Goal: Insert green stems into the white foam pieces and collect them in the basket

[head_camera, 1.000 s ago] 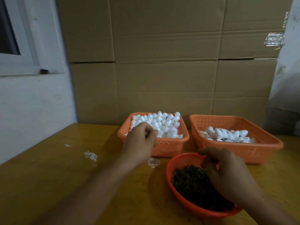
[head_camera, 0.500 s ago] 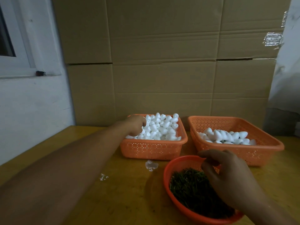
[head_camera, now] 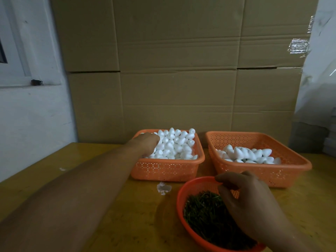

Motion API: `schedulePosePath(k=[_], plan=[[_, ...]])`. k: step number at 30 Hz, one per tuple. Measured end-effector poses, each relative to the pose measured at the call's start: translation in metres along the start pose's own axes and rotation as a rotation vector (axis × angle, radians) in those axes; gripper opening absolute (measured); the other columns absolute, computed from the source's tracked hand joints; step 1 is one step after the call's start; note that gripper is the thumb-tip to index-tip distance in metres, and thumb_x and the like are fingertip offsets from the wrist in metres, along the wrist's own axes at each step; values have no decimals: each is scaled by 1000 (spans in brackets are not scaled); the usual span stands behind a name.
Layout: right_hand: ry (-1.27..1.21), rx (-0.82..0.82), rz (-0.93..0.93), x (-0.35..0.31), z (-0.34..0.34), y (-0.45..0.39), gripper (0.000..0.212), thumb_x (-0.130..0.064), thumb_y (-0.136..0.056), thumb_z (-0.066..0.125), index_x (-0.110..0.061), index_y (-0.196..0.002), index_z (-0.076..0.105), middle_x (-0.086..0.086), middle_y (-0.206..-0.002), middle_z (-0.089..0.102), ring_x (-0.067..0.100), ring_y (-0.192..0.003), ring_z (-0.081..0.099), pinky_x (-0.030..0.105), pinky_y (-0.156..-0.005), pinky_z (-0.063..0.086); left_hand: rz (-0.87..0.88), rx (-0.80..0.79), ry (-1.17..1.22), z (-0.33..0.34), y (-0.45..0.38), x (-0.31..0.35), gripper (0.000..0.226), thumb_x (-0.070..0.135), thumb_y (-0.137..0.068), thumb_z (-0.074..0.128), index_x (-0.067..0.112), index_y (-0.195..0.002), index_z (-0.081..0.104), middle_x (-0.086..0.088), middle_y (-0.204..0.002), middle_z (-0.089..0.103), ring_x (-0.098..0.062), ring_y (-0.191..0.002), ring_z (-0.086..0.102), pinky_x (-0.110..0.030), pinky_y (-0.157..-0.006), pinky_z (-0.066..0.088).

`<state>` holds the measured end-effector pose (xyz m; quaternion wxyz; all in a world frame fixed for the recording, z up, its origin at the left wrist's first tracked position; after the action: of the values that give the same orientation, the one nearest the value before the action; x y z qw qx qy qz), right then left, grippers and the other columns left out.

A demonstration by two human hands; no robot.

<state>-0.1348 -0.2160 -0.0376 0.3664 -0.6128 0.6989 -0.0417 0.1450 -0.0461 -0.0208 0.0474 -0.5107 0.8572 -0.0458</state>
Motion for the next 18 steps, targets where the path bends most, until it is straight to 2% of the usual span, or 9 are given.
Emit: schedulePosePath(k=[3,7,11,15,18], plan=[[2,-12,-1,0,1,0,27,-30,-90,67,-39,-115,70,-17,-94,56,4,-88,60,28,-82,53,-29,-9,13,-3,0,1,22,6,-95,51,9,-114,62,-7,-113,63,-24,-103,63,-31,-76,47],[-5,-15,-3,0,2,2,27,-30,-89,67,-40,-114,71,-17,-93,56,3,-88,59,30,-81,53,-5,-48,-21,-4,-2,4,22,8,-96,48,8,-110,65,-7,-111,66,-22,-99,64,-31,-76,49],[-4,-3,-15,-1,1,2,26,-30,-88,68,-39,-112,72,-18,-89,56,1,-87,58,29,-77,52,8,-42,-40,-2,-3,0,20,12,-95,49,14,-104,66,-2,-105,64,-16,-84,60,-26,-56,35],[-2,4,-21,-3,0,2,26,-29,-87,70,-38,-111,73,-17,-87,56,2,-87,59,31,-78,53,26,26,8,-3,-2,-10,16,17,-90,54,25,-97,66,5,-96,60,-12,-77,58,-27,-56,38],[7,-1,-31,-4,0,2,26,-29,-87,70,-37,-111,73,-17,-89,57,2,-87,59,30,-78,52,66,80,64,-6,0,-11,15,17,-88,58,29,-97,60,7,-99,58,-13,-81,55,-29,-59,40]])
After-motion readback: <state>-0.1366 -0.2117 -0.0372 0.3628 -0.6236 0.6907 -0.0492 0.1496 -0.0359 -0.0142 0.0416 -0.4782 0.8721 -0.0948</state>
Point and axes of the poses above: each hand's wrist, its own y-axis away from the middle knuckle, its own z-axis out of the palm, x = y × z, the point moved 5 cm from there along -y, towards the middle knuckle
